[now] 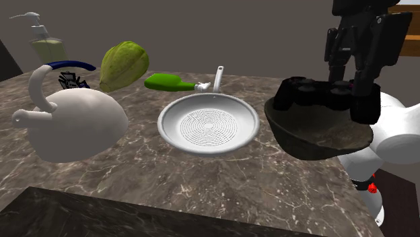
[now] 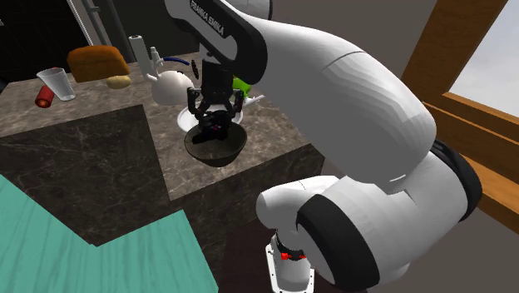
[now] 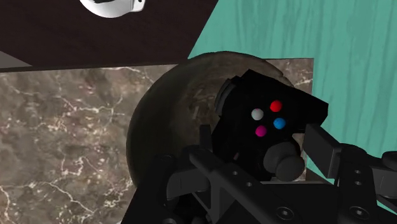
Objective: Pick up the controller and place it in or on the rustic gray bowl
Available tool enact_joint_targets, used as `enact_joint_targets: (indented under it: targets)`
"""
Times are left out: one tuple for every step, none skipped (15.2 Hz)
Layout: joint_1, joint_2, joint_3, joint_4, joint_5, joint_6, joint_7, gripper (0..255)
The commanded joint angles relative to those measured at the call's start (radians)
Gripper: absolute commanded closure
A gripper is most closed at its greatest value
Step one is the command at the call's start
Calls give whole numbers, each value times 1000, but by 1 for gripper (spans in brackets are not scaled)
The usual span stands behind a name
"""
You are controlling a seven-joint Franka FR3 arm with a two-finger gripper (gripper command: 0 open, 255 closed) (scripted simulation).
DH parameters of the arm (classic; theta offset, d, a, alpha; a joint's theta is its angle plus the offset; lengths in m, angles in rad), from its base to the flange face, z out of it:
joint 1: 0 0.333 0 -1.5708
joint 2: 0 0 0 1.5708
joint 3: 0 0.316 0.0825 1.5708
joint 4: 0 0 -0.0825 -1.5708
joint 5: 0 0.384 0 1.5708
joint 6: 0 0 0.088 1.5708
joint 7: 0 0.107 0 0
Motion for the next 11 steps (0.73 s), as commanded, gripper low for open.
enact_joint_targets:
  targets:
    - [1, -13, 4, -36, 2, 22, -9, 255]
    - [1, -20, 7, -53, 4, 32, -12, 255]
    - [2, -23, 8, -60, 5, 37, -14, 255]
    - [2, -23, 8, -60, 4, 37, -14, 255]
    - [1, -23, 8, -60, 5, 37, -14, 255]
    - [1, -23, 8, -60, 5, 37, -14, 255]
    - [1, -23, 8, -60, 5, 37, -14, 255]
    - [1, -23, 8, -60, 5, 37, -14, 255]
    - [1, -23, 8, -60, 5, 37, -14, 255]
    - [1, -23, 8, -60, 5, 37, -14, 255]
    - [1, -23, 8, -60, 5, 37, -14, 0]
